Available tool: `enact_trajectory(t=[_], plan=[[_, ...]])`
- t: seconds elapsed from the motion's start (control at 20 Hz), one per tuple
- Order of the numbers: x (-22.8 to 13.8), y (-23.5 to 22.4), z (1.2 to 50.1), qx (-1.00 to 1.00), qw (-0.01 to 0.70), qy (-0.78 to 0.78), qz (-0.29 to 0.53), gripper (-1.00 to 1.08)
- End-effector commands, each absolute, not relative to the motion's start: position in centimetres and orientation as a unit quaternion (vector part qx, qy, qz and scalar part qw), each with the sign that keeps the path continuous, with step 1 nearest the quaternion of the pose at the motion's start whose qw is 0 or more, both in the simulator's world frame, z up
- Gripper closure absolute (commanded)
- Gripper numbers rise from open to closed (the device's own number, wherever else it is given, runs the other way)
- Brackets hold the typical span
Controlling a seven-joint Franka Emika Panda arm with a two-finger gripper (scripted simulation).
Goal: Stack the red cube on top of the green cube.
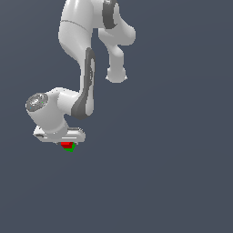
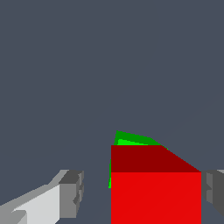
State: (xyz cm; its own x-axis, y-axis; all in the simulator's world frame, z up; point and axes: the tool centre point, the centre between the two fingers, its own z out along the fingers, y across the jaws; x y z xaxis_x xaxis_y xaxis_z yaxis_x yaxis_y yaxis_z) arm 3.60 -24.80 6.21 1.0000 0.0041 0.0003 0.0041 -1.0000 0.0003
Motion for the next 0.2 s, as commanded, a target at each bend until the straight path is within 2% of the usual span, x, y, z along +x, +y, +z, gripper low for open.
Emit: enact_trajectory(t=[0.0, 0.15], plan=[[3.61, -24.80, 6.21, 1.000, 0.000, 0.002, 0.000, -0.92], [3.61, -24.80, 6.21, 1.000, 0.000, 0.002, 0.000, -0.92]])
